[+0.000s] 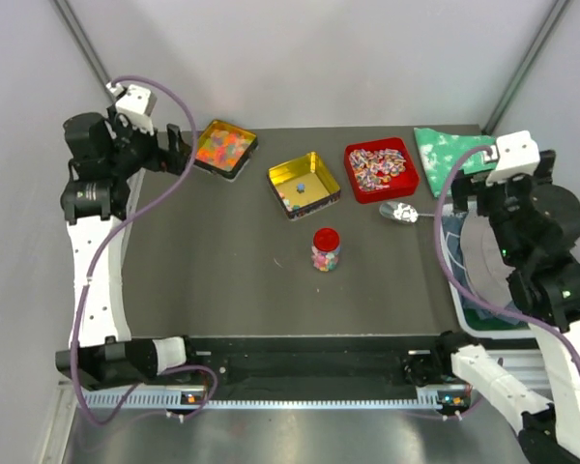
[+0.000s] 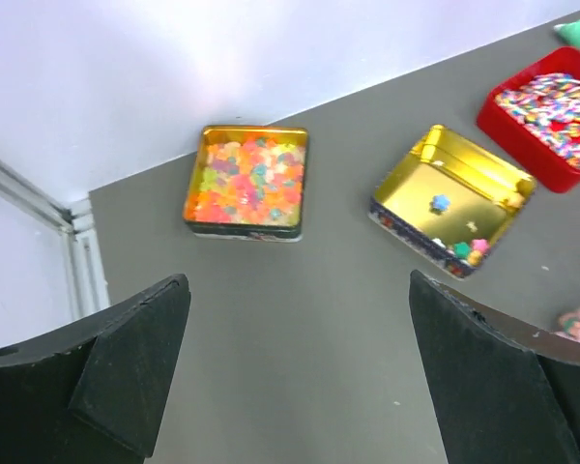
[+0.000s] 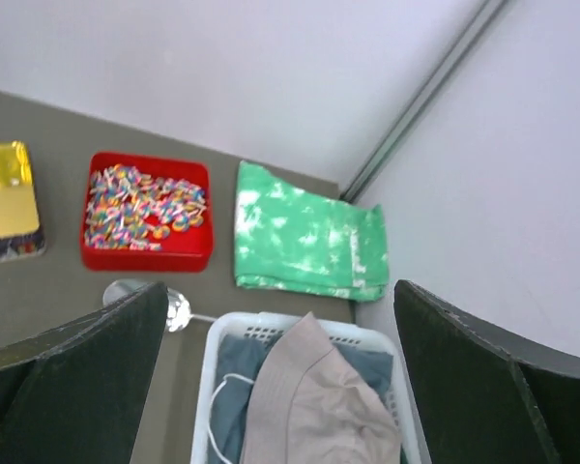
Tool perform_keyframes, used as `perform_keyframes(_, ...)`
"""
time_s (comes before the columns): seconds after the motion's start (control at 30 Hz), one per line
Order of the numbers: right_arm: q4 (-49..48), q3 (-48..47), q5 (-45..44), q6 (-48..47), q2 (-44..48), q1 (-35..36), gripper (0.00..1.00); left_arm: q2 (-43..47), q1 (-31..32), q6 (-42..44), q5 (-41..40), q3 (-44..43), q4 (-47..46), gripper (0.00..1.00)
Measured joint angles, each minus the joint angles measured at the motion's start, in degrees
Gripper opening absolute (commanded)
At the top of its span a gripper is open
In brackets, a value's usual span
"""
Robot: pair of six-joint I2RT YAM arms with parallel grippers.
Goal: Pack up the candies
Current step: Reset both arms
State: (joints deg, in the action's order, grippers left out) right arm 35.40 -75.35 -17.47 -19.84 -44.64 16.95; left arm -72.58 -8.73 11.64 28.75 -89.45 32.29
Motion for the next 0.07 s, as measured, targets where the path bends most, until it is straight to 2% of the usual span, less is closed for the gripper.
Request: perform_keyframes(0.07,-0.3,-1.4,-1.2,0.0,0.4,0.0,0.99,1.0,0.0,-0.9,0.7,0.0,0.7,0.99)
